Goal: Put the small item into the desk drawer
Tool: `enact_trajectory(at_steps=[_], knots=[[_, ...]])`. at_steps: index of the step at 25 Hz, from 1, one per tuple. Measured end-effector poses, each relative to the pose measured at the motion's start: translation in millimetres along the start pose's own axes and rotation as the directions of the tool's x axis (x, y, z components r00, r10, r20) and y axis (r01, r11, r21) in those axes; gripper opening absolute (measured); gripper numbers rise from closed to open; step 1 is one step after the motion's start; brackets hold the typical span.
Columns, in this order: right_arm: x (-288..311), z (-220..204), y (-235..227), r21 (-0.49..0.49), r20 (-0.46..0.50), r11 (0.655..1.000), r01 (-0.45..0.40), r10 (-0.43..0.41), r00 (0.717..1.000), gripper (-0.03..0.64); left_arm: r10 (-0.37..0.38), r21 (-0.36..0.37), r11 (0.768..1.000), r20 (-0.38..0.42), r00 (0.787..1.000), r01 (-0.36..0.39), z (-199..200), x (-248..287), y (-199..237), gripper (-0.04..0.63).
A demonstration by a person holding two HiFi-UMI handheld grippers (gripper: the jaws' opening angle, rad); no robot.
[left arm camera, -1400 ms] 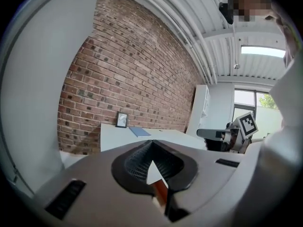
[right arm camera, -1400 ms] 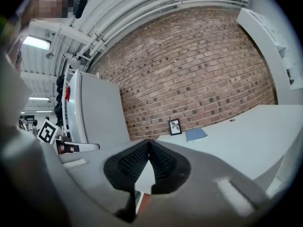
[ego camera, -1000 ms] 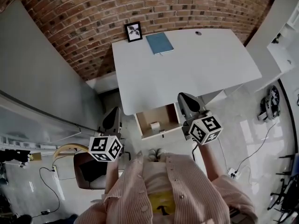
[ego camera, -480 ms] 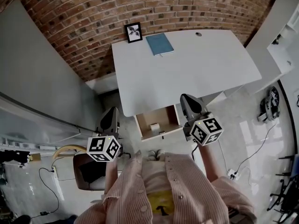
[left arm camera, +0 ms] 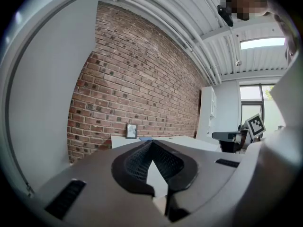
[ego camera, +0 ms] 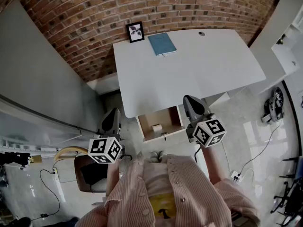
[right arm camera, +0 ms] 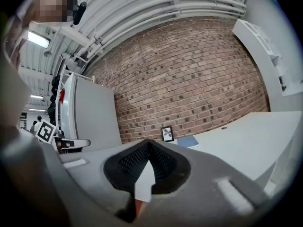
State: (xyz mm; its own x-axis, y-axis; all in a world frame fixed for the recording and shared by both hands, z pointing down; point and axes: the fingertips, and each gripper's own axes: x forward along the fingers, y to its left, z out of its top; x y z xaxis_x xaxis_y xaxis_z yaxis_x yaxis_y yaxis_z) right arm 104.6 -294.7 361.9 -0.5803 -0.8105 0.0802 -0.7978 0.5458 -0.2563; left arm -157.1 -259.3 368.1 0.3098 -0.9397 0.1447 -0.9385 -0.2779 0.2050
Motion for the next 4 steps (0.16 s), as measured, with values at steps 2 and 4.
enact_trajectory(at_steps=[2,4], knots=[[-0.3,-1.1,-1.1,0.001,0.000,1.000,0.002,-0.002,1.000,0.006,0.003,0.002,1.000,-0.003,1.000,-0.003,-1.7,0.0,0.5,-0.002],[-0.5,-2.3,-2.0,0.002,0.000,1.000,0.003,-0.003,1.000,0.006,0.006,0.008,1.000,-0.007,1.000,-0.006,-3.4,-0.3,1.1,-0.002]])
